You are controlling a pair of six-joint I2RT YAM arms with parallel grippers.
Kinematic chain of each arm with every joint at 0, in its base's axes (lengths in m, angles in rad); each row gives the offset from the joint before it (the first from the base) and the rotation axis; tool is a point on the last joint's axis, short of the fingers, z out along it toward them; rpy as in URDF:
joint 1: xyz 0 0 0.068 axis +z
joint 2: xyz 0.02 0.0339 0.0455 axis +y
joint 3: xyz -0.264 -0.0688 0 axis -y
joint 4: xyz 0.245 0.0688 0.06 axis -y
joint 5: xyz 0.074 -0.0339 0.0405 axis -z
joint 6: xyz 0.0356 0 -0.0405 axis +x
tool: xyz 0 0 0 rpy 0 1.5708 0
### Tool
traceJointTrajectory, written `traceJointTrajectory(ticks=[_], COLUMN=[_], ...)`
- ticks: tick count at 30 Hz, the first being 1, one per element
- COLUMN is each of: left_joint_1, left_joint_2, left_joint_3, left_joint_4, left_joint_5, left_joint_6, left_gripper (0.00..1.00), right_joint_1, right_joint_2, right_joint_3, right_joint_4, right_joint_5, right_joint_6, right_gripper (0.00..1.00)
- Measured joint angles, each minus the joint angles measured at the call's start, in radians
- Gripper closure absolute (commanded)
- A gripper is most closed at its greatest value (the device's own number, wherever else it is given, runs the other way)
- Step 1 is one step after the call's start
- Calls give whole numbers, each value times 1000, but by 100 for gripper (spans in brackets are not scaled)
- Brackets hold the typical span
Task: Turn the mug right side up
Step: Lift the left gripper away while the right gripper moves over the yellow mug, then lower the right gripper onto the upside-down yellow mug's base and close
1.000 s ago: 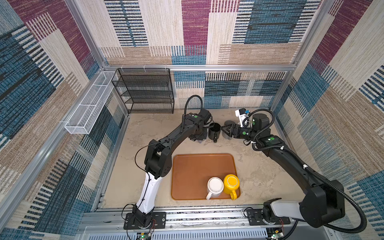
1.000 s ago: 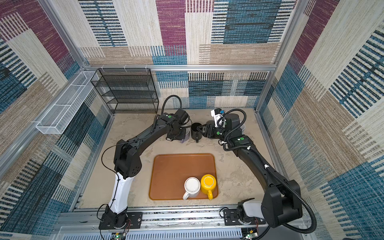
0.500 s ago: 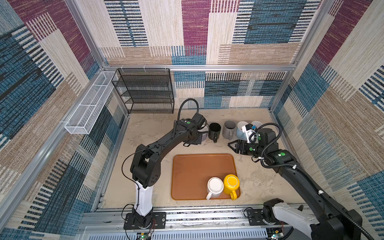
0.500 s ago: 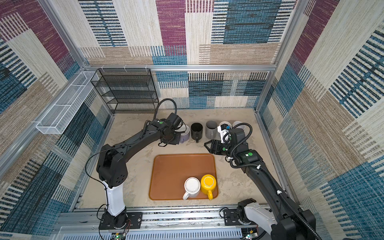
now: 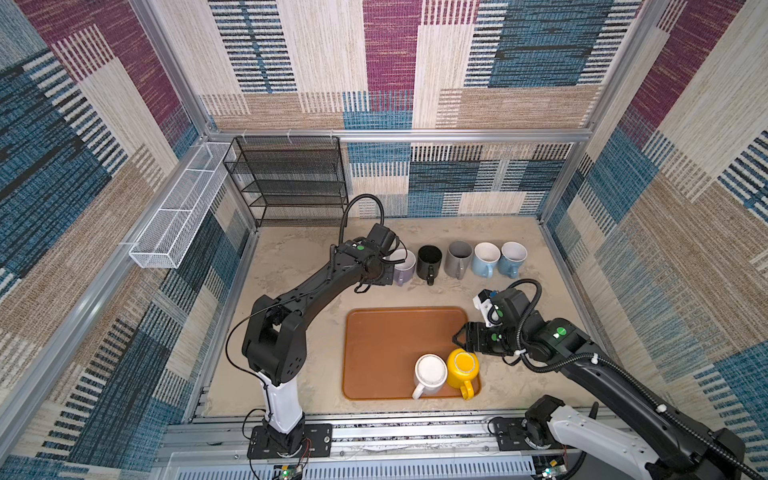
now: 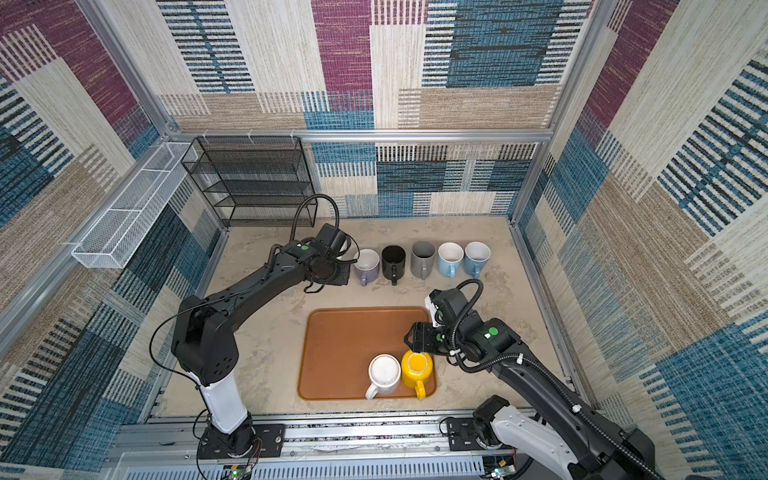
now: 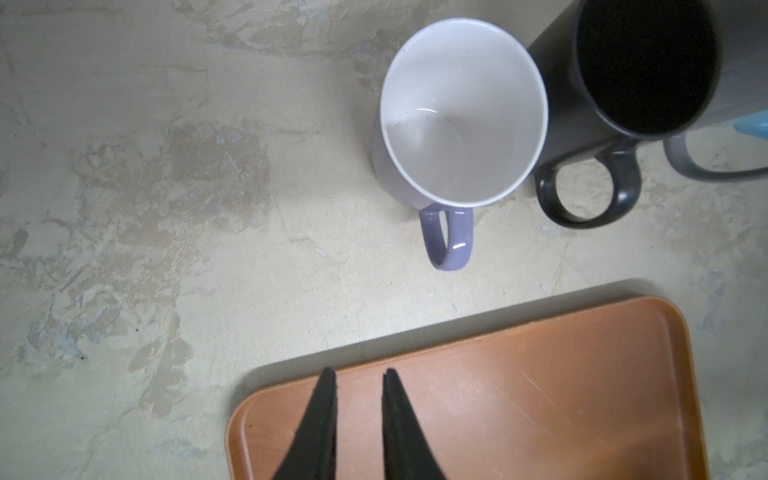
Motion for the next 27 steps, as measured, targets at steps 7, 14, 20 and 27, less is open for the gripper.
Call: traceJointTrajectory(ticks=[7,14,20,27], left_joint_1=[8,15,22,42], left_joint_2=[-1,-3,-35,-61], left_joint_3=[-6,-13,-34,-52], left_joint_4=[16,20,26,26], left_joint_5=[25,51,49,43], left_joint_6=[0,0,0,10], left_gripper=[84,85,87,88], right_joint_1=[69,130,169,173], right_joint_2=[-29,-9,48,126], right_joint_3=[-17,-36,-56,-64], right_joint_4=[-113,-150,-127,-23], right_joint_5=[31,57,57,41], right_joint_6=[64,100,104,103], right_gripper=[25,22,24,27])
